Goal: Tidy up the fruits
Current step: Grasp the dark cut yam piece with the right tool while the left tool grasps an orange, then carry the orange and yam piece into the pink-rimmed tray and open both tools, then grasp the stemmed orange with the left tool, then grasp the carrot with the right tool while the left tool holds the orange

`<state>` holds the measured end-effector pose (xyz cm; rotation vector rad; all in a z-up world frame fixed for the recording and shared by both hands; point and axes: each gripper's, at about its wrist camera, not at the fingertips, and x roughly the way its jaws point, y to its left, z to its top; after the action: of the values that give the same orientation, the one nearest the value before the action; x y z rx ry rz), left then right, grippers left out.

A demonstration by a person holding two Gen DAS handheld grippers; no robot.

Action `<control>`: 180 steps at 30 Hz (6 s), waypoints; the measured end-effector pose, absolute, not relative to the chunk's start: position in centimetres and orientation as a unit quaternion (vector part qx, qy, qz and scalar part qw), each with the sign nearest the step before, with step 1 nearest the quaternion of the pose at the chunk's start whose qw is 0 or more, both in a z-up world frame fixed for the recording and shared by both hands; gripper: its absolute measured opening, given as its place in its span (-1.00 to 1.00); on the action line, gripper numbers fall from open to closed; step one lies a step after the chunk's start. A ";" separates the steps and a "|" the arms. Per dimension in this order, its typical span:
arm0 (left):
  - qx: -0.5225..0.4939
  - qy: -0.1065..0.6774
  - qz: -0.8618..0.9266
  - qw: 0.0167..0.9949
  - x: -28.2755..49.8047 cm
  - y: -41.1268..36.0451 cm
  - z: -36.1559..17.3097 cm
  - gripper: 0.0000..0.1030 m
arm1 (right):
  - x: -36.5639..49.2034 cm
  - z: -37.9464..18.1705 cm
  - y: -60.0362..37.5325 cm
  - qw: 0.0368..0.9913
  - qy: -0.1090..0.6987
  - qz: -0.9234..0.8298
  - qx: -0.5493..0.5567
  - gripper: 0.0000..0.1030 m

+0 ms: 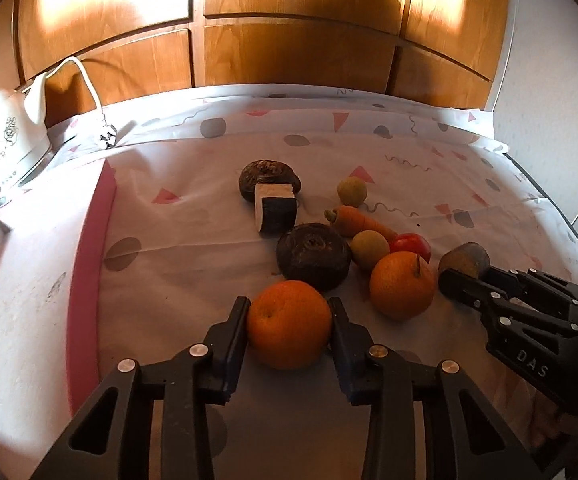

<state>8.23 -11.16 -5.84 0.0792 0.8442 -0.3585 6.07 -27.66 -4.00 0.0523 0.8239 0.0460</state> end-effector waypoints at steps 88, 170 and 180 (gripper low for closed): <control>-0.057 0.358 0.041 0.931 3.3 4.9 -1.3 0.07 | 7.7 1.1 -10.8 0.906 0.402 0.137 -0.001 -0.15; 0.015 0.381 -0.198 0.903 5.9 -10.2 -6.9 -0.23 | 11.4 -1.5 -24.3 0.894 0.441 0.079 0.016 -0.49; 0.013 0.377 -0.199 0.905 5.7 -10.1 -7.0 -0.23 | 15.4 -2.5 -22.9 0.858 0.494 0.133 -0.036 -0.48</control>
<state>5.75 -10.07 -7.00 0.0272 0.7788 -0.4108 15.40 -22.92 -2.49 -0.0764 1.0375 0.2798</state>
